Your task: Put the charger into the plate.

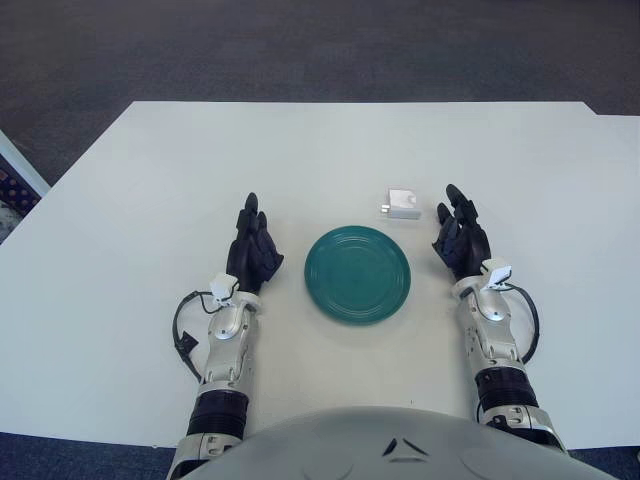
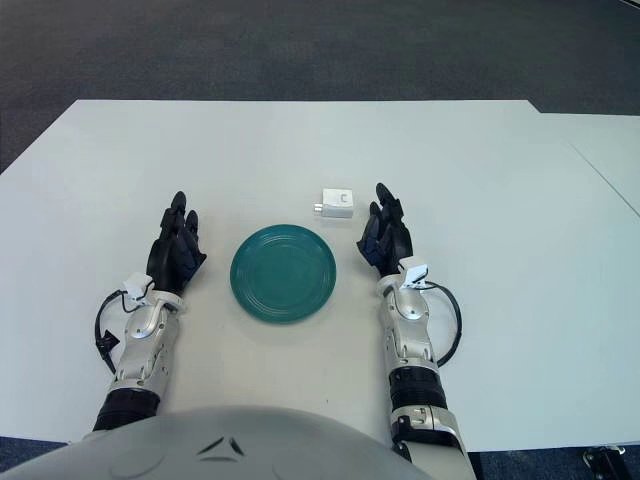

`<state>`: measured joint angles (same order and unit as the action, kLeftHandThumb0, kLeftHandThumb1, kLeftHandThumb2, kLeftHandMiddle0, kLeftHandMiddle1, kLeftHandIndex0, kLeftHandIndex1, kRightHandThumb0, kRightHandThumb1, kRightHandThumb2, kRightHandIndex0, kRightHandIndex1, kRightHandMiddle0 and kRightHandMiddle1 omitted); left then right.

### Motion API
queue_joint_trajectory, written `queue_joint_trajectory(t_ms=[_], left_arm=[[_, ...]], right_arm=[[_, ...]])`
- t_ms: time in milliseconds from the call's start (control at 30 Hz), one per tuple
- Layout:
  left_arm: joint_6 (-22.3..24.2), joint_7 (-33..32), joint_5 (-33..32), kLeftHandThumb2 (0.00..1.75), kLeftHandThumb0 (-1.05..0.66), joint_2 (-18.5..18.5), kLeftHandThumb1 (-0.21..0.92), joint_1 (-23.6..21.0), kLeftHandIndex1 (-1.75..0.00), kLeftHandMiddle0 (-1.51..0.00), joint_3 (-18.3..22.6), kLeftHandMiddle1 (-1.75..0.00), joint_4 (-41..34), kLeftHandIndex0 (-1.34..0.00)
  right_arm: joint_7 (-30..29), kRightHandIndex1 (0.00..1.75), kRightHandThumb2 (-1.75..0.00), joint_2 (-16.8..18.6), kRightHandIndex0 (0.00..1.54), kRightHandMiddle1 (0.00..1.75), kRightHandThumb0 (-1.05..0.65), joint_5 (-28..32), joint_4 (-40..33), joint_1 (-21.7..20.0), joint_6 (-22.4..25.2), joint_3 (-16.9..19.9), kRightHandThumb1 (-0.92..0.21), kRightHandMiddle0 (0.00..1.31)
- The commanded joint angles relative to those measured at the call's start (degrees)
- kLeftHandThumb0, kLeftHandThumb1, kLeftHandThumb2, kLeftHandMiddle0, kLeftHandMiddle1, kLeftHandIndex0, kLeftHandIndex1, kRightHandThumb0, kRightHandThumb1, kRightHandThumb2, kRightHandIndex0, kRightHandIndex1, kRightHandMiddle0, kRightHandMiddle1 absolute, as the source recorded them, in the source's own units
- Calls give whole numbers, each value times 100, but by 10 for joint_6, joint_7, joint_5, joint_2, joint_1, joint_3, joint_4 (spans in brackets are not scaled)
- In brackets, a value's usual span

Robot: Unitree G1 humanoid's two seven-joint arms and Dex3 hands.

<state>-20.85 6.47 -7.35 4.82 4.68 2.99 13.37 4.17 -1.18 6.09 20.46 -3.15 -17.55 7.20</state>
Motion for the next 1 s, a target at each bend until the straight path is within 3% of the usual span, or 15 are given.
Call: queue_joint_trajectory(t_ms=[0, 767, 967], left_arm=[[25, -4, 2, 91, -105, 3, 92, 13, -6, 0, -5, 0, 13, 0], [15, -8, 2, 90, -105, 4, 92, 12, -8, 0, -6, 0, 19, -1], [10, -9, 6, 89, -105, 4, 92, 5, -7, 0, -6, 0, 28, 0]], right_arm=[[-2, 0, -93, -1, 9, 28, -75, 8, 24, 16, 20, 8, -92, 0], [-10, 0, -93, -11, 10, 30, -75, 7, 32, -3, 28, 22, -92, 0], [-4, 0, -91, -85, 10, 30, -76, 34, 70, -113, 78, 75, -92, 0]])
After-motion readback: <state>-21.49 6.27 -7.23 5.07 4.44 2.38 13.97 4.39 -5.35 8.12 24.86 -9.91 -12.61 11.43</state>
